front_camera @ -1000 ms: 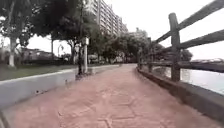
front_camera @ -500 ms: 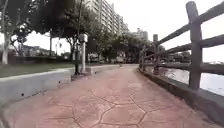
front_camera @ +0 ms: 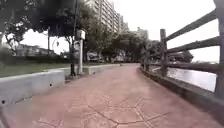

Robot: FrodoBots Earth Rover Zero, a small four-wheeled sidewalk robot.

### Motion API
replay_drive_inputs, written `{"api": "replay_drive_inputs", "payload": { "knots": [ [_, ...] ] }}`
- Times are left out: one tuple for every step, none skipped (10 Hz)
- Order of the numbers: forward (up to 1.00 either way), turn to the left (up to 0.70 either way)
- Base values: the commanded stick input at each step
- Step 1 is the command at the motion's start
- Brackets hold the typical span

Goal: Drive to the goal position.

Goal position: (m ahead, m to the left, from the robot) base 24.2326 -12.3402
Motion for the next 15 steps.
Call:
{"api": "replay_drive_inputs", "payload": {
  "knots": [
    [1.0,0.0],
    [1.0,0.0],
    [1.0,0.0],
    [1.0,0.0],
    [1.0,0.0],
    [1.0,0.0],
    [1.0,0.0],
    [0.99,0.0],
    [0.95,0.0],
    [0.92,0.0],
    [0.92,0.0],
    [0.92,0.0],
    [0.92,0.0],
    [0.92,0.0],
    [0.93,0.0]
  ]
}}
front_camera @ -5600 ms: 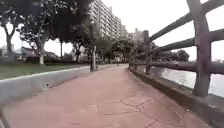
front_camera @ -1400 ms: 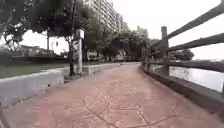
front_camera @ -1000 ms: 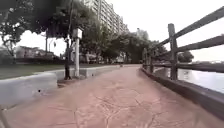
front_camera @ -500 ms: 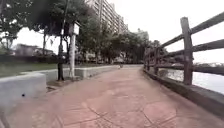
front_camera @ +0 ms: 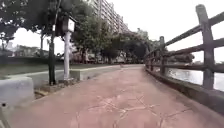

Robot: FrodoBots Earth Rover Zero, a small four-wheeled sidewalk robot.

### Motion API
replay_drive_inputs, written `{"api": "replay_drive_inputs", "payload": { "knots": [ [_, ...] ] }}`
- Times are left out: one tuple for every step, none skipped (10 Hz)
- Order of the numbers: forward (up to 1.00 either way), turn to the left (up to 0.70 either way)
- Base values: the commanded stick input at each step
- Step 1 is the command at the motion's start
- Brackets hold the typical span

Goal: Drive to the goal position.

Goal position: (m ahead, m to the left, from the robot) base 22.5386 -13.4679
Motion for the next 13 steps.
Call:
{"api": "replay_drive_inputs", "payload": {
  "knots": [
    [0.93,0.0],
    [0.93,0.0],
    [0.93,0.0],
    [0.93,0.0],
    [0.94,0.0],
    [0.94,0.0],
    [0.94,0.0],
    [0.94,0.0],
    [0.94,0.0],
    [0.94,0.0],
    [0.94,0.0],
    [0.93,0.0],
    [0.93,0.0]
  ]
}}
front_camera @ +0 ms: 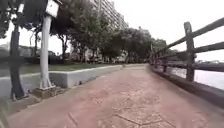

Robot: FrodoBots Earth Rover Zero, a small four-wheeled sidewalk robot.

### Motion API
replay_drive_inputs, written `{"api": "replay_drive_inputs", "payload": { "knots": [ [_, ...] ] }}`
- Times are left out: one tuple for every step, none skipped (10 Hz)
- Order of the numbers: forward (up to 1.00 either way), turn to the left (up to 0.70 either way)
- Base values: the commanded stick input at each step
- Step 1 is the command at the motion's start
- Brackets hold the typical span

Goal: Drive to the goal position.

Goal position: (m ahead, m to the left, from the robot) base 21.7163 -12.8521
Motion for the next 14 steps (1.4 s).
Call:
{"api": "replay_drive_inputs", "payload": {
  "knots": [
    [0.93,0.0],
    [0.93,0.0],
    [0.93,0.0],
    [0.93,0.0],
    [0.93,0.0],
    [0.93,0.0],
    [0.93,0.0],
    [0.93,0.0],
    [0.93,0.0],
    [0.93,0.0],
    [0.93,0.0],
    [0.93,0.0],
    [0.93,-0.1],
    [0.93,-0.37]
  ]
}}
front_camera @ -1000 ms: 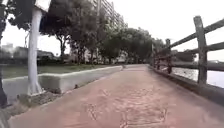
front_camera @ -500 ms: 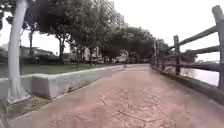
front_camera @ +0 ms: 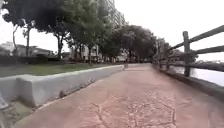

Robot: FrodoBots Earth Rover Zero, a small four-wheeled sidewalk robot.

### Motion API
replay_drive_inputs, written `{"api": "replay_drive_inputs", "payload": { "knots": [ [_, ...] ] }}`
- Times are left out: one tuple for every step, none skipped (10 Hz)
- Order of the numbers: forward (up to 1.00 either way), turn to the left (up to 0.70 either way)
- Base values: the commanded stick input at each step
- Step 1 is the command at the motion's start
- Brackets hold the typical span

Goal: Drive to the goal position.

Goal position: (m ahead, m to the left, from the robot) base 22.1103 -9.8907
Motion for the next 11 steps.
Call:
{"api": "replay_drive_inputs", "payload": {
  "knots": [
    [0.93,-0.37],
    [0.93,-0.37],
    [0.93,-0.37],
    [0.93,-0.37],
    [0.93,-0.15],
    [0.93,0.0],
    [0.93,0.0],
    [0.93,0.0],
    [0.93,0.0],
    [0.93,0.0],
    [0.92,0.0]
  ]
}}
